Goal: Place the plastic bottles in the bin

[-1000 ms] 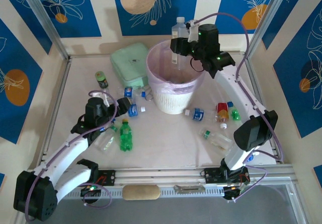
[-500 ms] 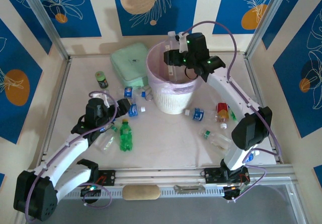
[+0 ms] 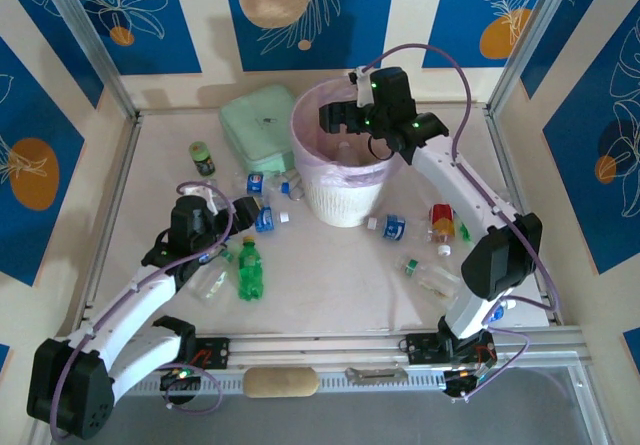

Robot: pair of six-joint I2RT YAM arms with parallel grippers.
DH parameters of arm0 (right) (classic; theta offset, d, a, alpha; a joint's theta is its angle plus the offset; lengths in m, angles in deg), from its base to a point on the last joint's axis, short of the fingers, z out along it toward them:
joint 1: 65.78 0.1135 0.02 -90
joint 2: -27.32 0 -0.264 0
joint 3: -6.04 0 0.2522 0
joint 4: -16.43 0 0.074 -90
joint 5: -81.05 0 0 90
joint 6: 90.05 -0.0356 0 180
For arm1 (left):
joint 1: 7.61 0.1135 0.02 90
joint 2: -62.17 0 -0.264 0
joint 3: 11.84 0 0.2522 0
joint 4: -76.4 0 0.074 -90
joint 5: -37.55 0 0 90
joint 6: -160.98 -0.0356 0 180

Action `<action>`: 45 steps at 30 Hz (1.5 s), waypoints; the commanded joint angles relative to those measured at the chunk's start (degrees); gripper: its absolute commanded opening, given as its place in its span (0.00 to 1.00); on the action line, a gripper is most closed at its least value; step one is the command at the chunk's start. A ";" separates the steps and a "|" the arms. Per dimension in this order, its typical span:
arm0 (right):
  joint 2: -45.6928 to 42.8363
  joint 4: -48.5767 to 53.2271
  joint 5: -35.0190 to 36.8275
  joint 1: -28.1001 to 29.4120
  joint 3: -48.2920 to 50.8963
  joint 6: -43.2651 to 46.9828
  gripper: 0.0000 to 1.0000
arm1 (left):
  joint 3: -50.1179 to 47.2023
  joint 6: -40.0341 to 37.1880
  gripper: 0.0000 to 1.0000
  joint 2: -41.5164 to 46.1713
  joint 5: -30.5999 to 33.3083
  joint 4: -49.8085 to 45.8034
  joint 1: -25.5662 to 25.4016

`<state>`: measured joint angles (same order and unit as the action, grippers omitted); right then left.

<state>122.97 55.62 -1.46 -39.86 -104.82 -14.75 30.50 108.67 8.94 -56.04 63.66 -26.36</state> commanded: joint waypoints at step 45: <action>-42.23 -25.31 4.76 -5.38 51.12 -18.70 0.99 | 6.65 7.65 0.95 -9.22 16.95 -33.30 -28.11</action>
<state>80.16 31.34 4.13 -44.93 -52.93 -32.54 34.91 114.68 1.31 -42.89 31.05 -53.02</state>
